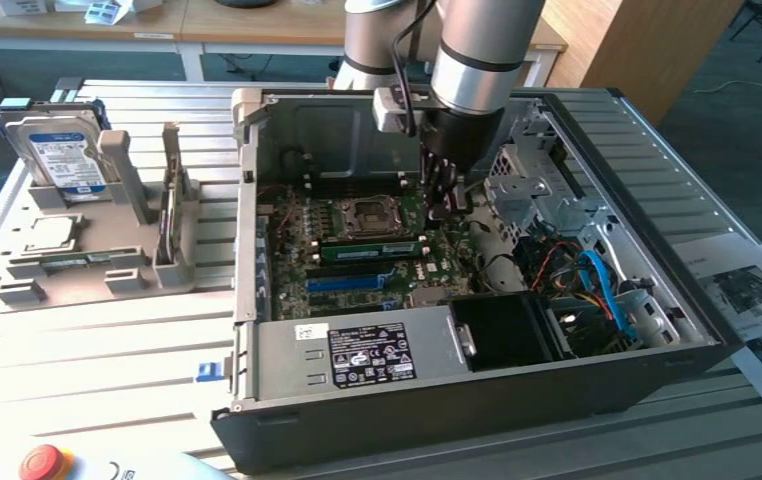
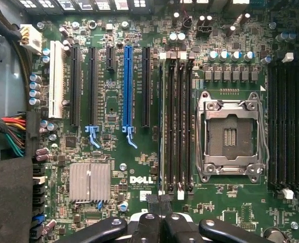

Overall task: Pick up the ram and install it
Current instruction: 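Press down the ram until it locks into place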

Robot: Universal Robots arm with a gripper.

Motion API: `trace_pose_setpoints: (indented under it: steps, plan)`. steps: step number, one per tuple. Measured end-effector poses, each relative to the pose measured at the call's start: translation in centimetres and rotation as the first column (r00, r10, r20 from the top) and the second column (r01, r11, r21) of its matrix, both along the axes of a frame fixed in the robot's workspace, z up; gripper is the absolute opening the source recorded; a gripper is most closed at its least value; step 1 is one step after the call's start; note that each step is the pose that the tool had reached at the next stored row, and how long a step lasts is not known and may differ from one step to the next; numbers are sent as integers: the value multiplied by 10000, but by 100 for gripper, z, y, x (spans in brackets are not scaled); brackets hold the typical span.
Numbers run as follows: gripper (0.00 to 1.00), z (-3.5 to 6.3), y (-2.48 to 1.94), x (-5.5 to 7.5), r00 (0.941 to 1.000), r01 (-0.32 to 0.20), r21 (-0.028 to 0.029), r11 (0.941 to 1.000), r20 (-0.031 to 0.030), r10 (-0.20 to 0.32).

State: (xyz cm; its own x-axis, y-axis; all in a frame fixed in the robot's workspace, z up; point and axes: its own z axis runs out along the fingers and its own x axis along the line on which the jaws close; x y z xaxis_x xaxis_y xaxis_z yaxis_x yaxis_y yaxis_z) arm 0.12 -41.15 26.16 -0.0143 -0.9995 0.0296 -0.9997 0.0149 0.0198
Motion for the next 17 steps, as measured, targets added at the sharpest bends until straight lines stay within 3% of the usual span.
trace_pose_setpoints:
  steps: [17]
  plan:
    - [10,-206,-1,-27,10000,0,-2,10000,37,0]
